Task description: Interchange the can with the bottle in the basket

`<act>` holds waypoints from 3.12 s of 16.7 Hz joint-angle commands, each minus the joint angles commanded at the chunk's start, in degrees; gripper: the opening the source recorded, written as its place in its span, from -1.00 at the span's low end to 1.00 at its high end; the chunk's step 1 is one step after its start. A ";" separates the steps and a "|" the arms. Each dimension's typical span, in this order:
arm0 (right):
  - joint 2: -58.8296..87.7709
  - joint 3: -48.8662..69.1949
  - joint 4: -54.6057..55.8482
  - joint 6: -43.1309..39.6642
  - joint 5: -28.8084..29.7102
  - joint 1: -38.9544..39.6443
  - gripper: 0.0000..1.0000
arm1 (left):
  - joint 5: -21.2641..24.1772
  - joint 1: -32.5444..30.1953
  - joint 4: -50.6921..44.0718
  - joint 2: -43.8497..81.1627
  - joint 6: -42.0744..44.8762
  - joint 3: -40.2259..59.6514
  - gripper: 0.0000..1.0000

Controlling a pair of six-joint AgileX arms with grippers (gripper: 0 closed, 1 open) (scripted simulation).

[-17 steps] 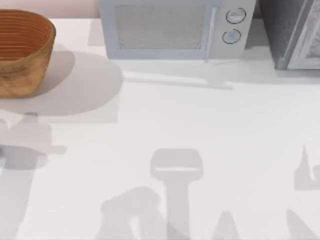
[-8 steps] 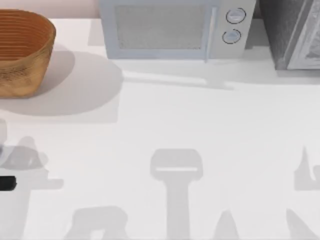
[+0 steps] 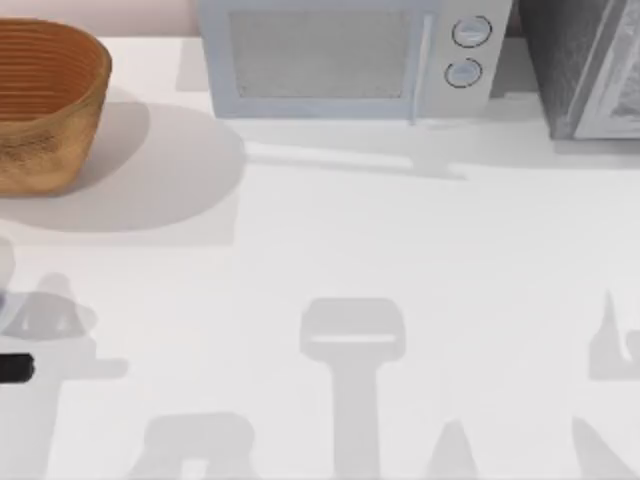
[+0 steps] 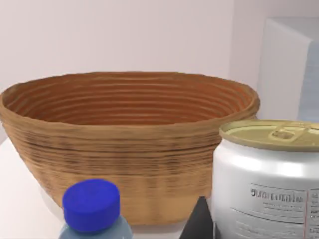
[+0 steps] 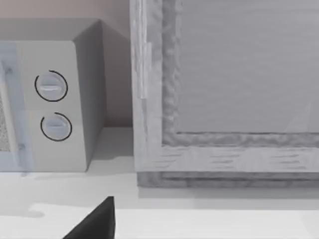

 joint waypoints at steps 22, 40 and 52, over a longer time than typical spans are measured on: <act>0.00 0.00 0.00 0.00 0.00 0.00 1.00 | 30.16 -7.11 41.47 59.62 -1.22 31.29 -1.00; 0.00 0.00 0.00 0.00 0.00 0.00 1.00 | 53.58 -12.04 66.41 104.92 0.46 51.57 -1.00; 0.00 0.00 0.00 0.00 0.00 0.00 1.00 | 68.17 -16.24 77.40 133.36 1.31 61.45 -1.00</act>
